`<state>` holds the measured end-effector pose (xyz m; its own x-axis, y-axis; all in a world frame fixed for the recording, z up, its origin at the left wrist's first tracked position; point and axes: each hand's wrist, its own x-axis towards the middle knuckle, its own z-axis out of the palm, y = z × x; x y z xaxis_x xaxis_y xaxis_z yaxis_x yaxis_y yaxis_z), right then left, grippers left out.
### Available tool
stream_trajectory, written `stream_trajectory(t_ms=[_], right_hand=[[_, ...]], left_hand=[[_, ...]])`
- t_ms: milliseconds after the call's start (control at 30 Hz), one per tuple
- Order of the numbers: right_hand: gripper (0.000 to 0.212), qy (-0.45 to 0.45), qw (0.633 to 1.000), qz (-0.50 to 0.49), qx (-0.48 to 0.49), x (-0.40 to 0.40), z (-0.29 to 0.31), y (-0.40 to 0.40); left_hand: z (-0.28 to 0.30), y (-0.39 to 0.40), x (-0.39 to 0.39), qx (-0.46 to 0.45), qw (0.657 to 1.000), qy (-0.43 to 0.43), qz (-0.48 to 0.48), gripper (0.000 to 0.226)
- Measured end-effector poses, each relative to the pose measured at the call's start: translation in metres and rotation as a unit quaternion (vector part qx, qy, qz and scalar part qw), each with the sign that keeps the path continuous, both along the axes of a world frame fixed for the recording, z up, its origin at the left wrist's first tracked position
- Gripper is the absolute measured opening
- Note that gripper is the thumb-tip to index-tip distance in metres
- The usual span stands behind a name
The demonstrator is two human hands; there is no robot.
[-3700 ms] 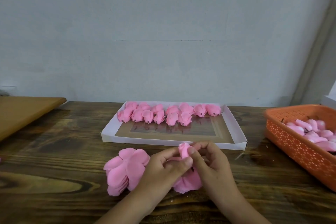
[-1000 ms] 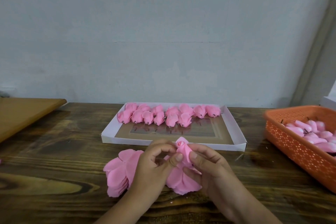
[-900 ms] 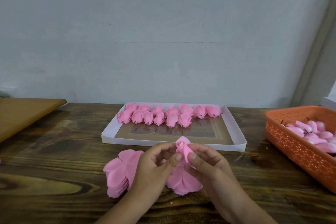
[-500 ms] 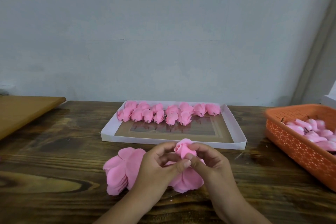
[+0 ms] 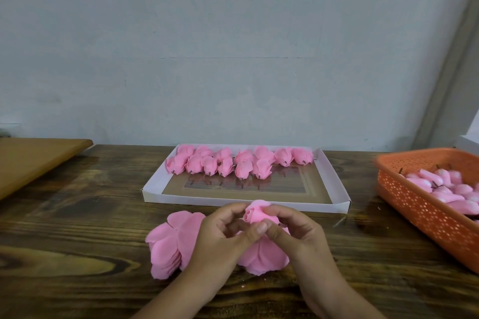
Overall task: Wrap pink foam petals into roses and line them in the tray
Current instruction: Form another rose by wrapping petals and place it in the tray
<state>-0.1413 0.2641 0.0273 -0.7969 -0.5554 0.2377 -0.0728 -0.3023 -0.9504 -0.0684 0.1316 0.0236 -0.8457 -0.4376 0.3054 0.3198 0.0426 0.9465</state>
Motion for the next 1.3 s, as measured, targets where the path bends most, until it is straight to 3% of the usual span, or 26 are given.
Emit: stream_trajectory(t_ms=[267, 467, 600, 733, 833, 933, 1100, 1300], right_hand=[[0.025, -0.047, 0.999, 0.008, -0.003, -0.005, 0.000, 0.001], [0.041, -0.119, 0.988, -0.096, 0.031, -0.008, 0.002, 0.002], [0.020, -0.188, 0.979, -0.071, 0.041, -0.015, 0.001, 0.004], [0.009, -0.183, 0.981, -0.055, 0.031, -0.014, 0.000, 0.004], [0.016, -0.146, 0.983, -0.111, 0.028, -0.013, -0.001, 0.004], [0.008, -0.055, 0.988, -0.141, 0.022, -0.010, 0.001, 0.004], [0.017, 0.077, 0.984, -0.158, 0.040, -0.003, -0.001, 0.000], [0.018, 0.114, 0.978, -0.169, 0.053, 0.001, -0.003, -0.001]], left_hand=[[-0.003, -0.002, 0.000, 0.013, 1.000, 0.010, -0.004, 0.023], [-0.003, -0.008, -0.004, 0.012, 0.999, 0.014, 0.042, 0.028], [-0.004, -0.010, -0.004, 0.002, 0.999, 0.012, 0.049, 0.027], [-0.006, -0.008, -0.004, -0.038, 0.998, 0.010, 0.050, 0.021], [-0.005, -0.006, -0.003, -0.059, 0.997, 0.009, 0.053, 0.025], [-0.008, -0.007, -0.004, -0.072, 0.996, 0.002, 0.057, 0.033], [-0.014, -0.008, -0.007, -0.085, 0.994, -0.014, 0.067, 0.036], [-0.016, -0.006, -0.005, -0.140, 0.989, -0.007, 0.049, 0.026]])
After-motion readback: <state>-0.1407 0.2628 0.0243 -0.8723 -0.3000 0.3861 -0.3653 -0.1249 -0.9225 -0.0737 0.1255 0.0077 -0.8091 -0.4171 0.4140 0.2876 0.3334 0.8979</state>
